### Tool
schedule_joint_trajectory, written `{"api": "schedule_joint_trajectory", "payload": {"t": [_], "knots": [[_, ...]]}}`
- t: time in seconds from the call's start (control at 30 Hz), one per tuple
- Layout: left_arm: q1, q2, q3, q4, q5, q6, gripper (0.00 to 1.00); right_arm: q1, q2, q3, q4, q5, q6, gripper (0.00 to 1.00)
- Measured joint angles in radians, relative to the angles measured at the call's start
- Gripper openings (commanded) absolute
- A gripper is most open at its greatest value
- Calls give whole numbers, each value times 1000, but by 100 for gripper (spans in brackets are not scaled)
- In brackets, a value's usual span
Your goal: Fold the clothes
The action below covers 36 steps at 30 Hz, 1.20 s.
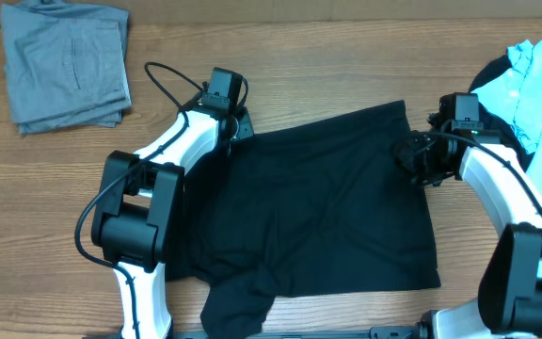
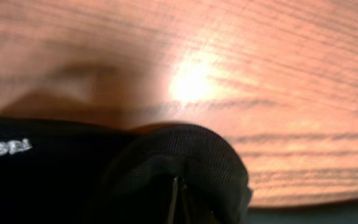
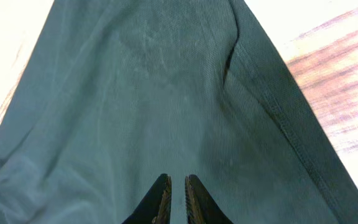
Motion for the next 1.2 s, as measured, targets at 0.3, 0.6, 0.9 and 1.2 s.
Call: {"api": "schedule_joint_trajectory", "payload": {"t": [0.3,0.6,0.9,1.2], "knots": [[11,66,24,182,-39,21,9,0,37,0,186,-12,4,15],[34,138,33,418,-127,22,14,0,39,0,285,-16,23,15],[67,198,95,473,-208,64,32,10,103,0,423,-9,46,17],[98,219,227,264,-211,138,100,68,126,11,548,40,40,4]]}}
